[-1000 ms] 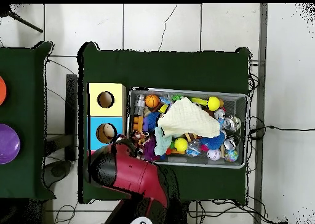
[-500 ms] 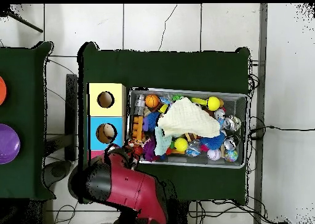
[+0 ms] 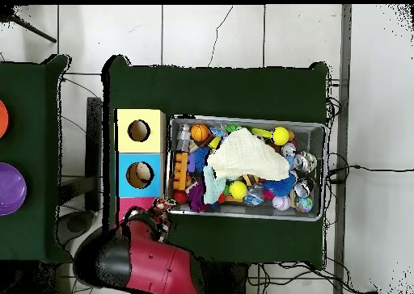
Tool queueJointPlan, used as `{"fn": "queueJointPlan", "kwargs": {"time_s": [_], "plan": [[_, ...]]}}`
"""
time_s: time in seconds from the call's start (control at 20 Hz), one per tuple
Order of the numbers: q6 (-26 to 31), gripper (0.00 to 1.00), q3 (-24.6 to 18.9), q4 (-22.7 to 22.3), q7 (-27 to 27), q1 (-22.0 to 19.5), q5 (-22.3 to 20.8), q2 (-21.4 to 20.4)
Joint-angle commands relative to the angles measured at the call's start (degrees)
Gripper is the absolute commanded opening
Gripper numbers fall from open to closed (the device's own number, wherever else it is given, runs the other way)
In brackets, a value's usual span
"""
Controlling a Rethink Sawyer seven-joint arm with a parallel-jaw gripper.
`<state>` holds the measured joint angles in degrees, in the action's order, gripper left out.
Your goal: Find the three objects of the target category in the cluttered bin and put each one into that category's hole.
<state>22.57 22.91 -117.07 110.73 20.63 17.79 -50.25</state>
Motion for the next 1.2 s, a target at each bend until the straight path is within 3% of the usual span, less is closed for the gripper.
{"fn": "queueJointPlan", "kwargs": {"time_s": [0.05, 0.5, 0.9, 1.2], "plan": [[1.7, 0.0, -4.96, -8.98, 13.76, 2.05, 2.43, -1.25], [-1.69, 0.0, -5.46, -11.7, 17.06, 5.4, 5.26, 0.64], [-12.52, 0.0, -11.8, -16.5, 19.96, 5.18, 10.05, 4.56], [-14.93, 0.0, -12.49, -15.81, 21.55, 6.8, 12.14, 6.56]]}}
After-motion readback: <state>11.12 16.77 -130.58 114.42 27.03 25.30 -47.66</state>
